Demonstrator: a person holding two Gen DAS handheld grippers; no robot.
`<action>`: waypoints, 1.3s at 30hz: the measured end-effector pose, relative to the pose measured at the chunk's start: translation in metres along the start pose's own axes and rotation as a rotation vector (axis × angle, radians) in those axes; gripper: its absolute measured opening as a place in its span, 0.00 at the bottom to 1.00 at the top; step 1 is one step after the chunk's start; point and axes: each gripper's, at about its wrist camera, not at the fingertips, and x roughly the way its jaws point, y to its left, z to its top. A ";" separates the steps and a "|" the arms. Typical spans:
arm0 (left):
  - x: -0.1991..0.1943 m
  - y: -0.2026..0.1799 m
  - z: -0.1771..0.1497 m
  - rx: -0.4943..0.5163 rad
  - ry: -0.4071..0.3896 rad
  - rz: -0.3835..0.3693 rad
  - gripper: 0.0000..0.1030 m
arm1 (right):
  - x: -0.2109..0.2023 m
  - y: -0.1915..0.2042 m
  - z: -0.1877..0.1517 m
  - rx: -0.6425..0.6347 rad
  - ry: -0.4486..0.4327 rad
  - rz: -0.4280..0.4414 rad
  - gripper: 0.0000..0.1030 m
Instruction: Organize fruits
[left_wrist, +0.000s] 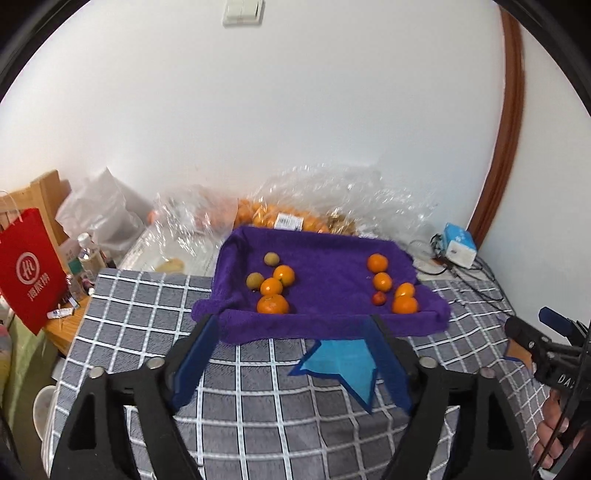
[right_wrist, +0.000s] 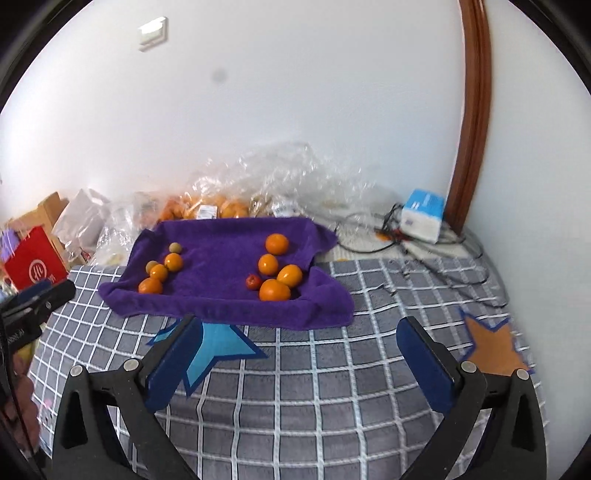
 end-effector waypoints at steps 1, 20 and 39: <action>-0.006 -0.001 -0.002 0.002 -0.007 0.001 0.83 | -0.008 0.000 -0.002 0.002 -0.005 -0.012 1.00; -0.064 -0.044 -0.021 0.101 -0.062 0.009 0.94 | -0.078 -0.025 -0.036 0.042 -0.075 -0.042 1.00; -0.067 -0.042 -0.023 0.081 -0.057 0.020 0.94 | -0.080 -0.024 -0.040 0.042 -0.076 -0.059 1.00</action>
